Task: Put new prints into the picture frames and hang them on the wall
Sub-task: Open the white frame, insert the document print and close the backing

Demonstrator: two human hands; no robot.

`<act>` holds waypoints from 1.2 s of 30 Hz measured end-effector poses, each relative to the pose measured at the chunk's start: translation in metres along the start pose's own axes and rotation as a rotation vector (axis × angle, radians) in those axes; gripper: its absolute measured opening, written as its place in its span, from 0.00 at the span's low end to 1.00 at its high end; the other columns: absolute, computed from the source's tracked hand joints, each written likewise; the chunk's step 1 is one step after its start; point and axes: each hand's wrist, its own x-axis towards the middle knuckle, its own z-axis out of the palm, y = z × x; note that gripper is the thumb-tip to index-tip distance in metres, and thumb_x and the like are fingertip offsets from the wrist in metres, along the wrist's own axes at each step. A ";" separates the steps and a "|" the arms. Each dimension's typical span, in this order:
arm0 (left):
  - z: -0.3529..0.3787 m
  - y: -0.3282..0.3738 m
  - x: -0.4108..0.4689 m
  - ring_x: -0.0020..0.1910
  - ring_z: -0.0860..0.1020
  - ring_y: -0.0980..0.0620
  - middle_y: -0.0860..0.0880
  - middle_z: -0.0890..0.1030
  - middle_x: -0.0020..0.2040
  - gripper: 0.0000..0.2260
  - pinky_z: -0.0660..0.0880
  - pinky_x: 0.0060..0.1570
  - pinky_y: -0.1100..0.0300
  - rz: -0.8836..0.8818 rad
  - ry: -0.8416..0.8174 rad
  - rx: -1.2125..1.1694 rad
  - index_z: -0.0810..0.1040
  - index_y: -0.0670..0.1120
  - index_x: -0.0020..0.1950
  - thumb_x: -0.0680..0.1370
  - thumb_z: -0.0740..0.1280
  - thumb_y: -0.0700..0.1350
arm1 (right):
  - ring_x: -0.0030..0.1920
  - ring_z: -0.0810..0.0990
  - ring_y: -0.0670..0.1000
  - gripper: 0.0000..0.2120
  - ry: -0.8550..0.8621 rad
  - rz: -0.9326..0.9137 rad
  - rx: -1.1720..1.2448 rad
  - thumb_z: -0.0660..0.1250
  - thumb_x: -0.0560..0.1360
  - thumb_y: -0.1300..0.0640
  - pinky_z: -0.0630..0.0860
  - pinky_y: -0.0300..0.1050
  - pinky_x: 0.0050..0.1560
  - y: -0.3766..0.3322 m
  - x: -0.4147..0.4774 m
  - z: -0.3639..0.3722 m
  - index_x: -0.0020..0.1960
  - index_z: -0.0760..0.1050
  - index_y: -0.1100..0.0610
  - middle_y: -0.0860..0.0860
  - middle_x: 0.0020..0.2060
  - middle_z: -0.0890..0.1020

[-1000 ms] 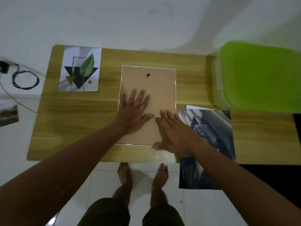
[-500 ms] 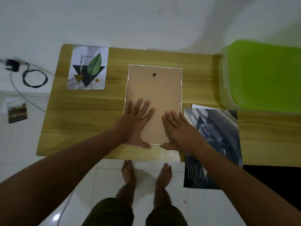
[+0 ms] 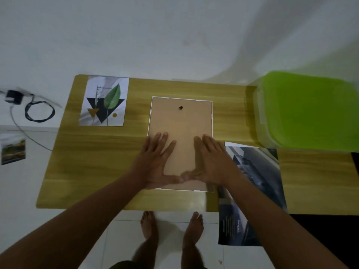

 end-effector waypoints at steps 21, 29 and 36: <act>-0.038 -0.019 0.061 0.65 0.69 0.37 0.40 0.68 0.66 0.48 0.68 0.64 0.45 -0.756 0.091 -0.684 0.57 0.49 0.77 0.65 0.78 0.59 | 0.58 0.76 0.58 0.33 0.141 0.446 0.584 0.75 0.68 0.51 0.73 0.44 0.55 0.021 0.070 -0.028 0.69 0.67 0.55 0.57 0.59 0.76; -0.074 -0.029 0.033 0.47 0.80 0.55 0.54 0.79 0.50 0.34 0.75 0.43 0.61 -0.662 0.334 -1.189 0.73 0.53 0.68 0.64 0.81 0.44 | 0.67 0.73 0.48 0.44 0.308 0.330 1.028 0.73 0.73 0.62 0.69 0.49 0.71 0.014 0.043 -0.056 0.80 0.53 0.45 0.44 0.72 0.71; -0.142 -0.025 0.005 0.51 0.84 0.46 0.44 0.84 0.56 0.34 0.82 0.46 0.53 -0.340 0.289 -1.536 0.68 0.50 0.74 0.71 0.74 0.34 | 0.61 0.80 0.50 0.39 0.565 0.275 1.479 0.71 0.72 0.68 0.75 0.53 0.65 0.003 0.005 -0.093 0.76 0.63 0.43 0.46 0.65 0.79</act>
